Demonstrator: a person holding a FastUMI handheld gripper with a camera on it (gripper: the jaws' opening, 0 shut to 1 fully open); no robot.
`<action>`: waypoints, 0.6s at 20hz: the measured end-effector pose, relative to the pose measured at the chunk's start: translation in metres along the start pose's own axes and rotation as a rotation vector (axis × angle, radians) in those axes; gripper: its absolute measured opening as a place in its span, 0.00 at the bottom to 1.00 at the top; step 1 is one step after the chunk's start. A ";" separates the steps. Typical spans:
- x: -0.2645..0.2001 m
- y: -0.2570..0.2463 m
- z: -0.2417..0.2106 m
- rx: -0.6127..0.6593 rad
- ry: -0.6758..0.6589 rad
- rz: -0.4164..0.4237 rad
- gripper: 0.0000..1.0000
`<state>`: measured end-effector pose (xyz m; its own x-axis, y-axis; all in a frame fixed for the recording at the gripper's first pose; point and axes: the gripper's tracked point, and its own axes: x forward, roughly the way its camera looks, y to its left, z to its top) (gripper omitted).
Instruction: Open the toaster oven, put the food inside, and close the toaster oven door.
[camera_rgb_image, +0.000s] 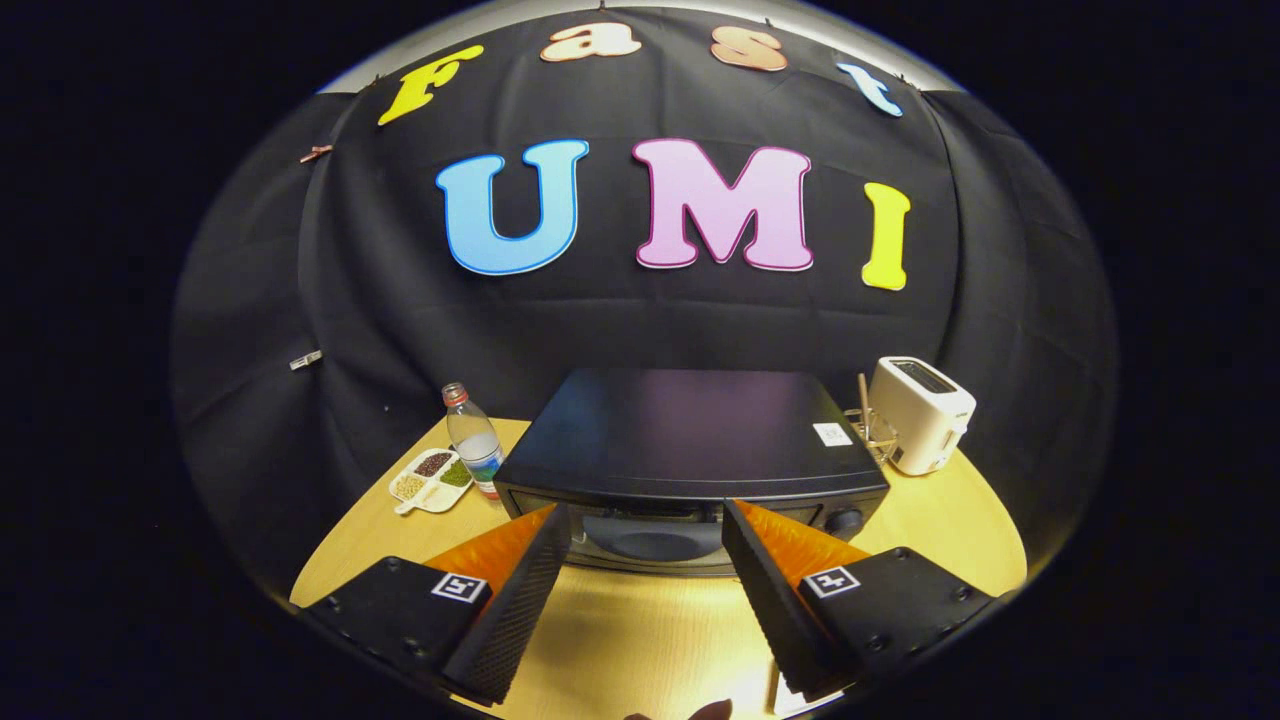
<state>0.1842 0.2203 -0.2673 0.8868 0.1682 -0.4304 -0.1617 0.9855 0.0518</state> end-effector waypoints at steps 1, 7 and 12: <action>0.009 0.001 -0.003 0.011 0.017 -0.002 0.99; 0.048 -0.012 -0.021 0.024 0.074 -0.063 0.98; 0.061 -0.017 -0.023 0.036 0.077 -0.082 0.99</action>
<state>0.2311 0.2132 -0.3151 0.8604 0.0855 -0.5024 -0.0728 0.9963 0.0449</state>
